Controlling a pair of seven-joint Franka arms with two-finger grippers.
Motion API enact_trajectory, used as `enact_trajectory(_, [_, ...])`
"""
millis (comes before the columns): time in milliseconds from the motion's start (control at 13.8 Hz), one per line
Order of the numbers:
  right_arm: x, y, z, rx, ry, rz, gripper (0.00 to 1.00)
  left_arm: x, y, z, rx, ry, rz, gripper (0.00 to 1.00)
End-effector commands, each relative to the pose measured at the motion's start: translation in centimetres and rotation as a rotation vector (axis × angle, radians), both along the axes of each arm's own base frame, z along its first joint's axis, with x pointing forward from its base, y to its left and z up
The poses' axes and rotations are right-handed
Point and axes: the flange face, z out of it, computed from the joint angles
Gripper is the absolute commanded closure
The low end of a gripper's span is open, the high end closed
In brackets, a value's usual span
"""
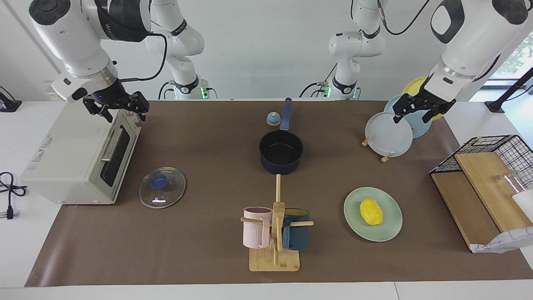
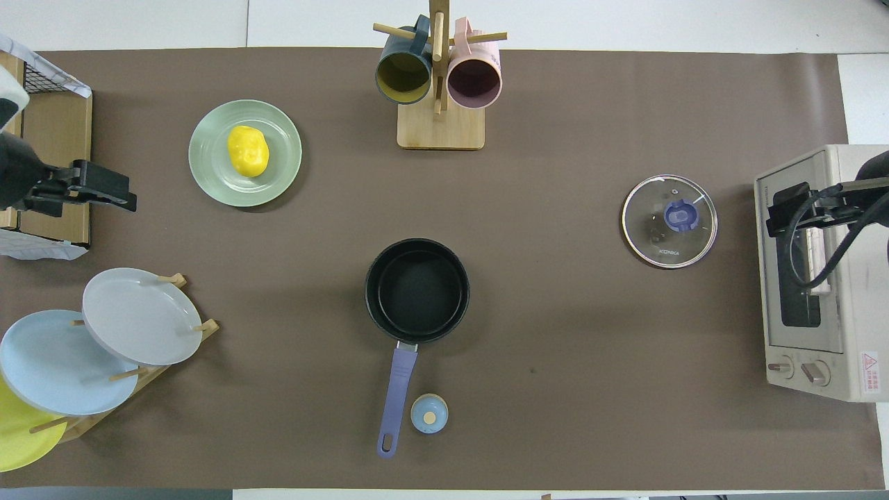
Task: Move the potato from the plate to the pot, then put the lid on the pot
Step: 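Reach the left gripper toward the yellow potato on the green plate, then grasp the yellow potato with the left gripper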
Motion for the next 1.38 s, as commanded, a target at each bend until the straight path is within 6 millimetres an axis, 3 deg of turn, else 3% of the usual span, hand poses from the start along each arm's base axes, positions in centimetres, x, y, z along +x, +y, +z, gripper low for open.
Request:
enact_trajectory(0, [-0.3,-0.1,0.1,0.005,-0.006,-0.02,0.0,6.6,-1.2,-7.1,-0.01,0.007,0.058,0.0])
enact_trajectory(218, [-0.3,-0.1,0.1,0.005,-0.005,-0.019,0.0,10.4,-3.0,-14.0,-0.015,-0.049,0.069,0.0])
enact_trajectory(509, [-0.3,-0.1,0.1,0.005,-0.005,-0.019,0.0,13.7,-5.4,-19.8,-0.007,-0.082,0.075,0.0])
enact_trajectory(945, [-0.3,0.6,0.0,0.006,-0.007,0.001,0.0,14.3,-6.2,-22.5,0.016,-0.149,0.057,0.0])
enact_trajectory(1091, [-0.3,1.1,0.1,0.005,-0.009,0.003,0.0,13.8,-6.4,-24.4,0.019,-0.17,0.057,0.0])
enact_trajectory(1309, [-0.3,1.0,0.1,0.005,-0.012,0.001,0.0,13.6,-6.6,-24.6,0.021,-0.172,0.054,0.0])
